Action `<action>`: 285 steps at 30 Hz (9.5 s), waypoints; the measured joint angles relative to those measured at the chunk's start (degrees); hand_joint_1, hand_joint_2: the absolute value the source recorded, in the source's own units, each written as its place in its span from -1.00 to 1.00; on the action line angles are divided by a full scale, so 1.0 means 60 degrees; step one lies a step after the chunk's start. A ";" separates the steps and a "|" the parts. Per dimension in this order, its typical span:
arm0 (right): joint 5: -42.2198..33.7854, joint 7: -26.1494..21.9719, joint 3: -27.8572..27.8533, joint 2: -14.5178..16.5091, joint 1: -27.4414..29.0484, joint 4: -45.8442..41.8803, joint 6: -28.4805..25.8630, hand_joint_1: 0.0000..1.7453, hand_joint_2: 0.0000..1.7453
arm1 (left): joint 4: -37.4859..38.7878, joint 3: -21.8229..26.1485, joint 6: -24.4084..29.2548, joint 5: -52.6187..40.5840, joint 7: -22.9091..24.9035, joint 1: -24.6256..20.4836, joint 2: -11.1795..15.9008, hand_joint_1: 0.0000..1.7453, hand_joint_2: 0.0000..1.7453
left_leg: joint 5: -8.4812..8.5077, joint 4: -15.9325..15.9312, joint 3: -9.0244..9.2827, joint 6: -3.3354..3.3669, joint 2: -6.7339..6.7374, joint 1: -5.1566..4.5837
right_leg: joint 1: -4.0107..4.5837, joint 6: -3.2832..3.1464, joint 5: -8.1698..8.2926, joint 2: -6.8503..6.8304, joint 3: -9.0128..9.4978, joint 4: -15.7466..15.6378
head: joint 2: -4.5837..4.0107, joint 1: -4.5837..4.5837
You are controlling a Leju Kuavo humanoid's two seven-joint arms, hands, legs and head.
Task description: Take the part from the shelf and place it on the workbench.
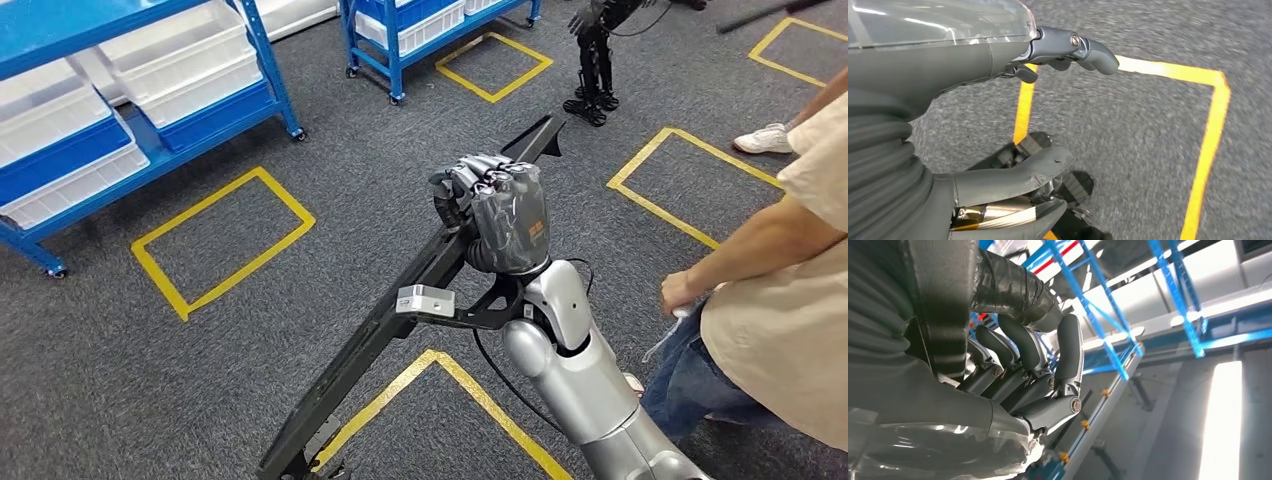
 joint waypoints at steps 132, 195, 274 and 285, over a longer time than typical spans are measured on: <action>0.0301 0.0331 -0.0158 -0.0451 0.0092 -0.0512 0.0329 1.00 1.00 | 0.0025 -0.0005 0.0126 0.0294 -0.0302 0.0164 -0.0126 -1.00 1.00 | 0.0263 0.0147 -0.0123 0.0087 -0.1184 0.0091 | 0.0142 -0.0077 0.0158 0.1093 0.0037 -0.0092 | 0.0000 0.0192; -0.2856 0.1950 -0.3336 -0.0657 -0.0515 0.3561 0.1644 1.00 1.00 | 0.0025 0.0087 -0.0729 0.0687 -0.0614 0.0318 0.0168 -1.00 1.00 | 0.0401 -0.0063 -0.0226 0.0152 -0.0727 0.0033 | 0.0148 0.0056 0.0050 0.0299 0.0047 -0.0004 | 0.0000 0.0205; -0.3221 0.1963 -0.3745 -0.1725 -0.2124 0.8477 0.0865 -1.00 1.00 | 0.0025 0.0095 -0.0576 0.1139 -0.0932 0.0460 0.0382 -1.00 -1.00 | 0.0599 -0.0137 -0.0315 0.0176 -0.0818 0.0124 | 0.0222 0.0045 0.0060 0.0164 0.0175 -0.0141 | 0.0000 0.0216; -0.1216 -0.0215 -0.6695 -0.0673 -0.0294 0.5112 -0.0825 -1.00 1.00 | 0.0025 0.0077 -0.0555 0.1058 -0.1046 0.0608 0.0353 -1.00 -1.00 | 0.0335 0.0527 -0.0470 0.0164 -0.0812 0.0064 | 0.0291 -0.0168 0.0048 0.0174 0.0285 -0.0144 | 0.0000 0.0209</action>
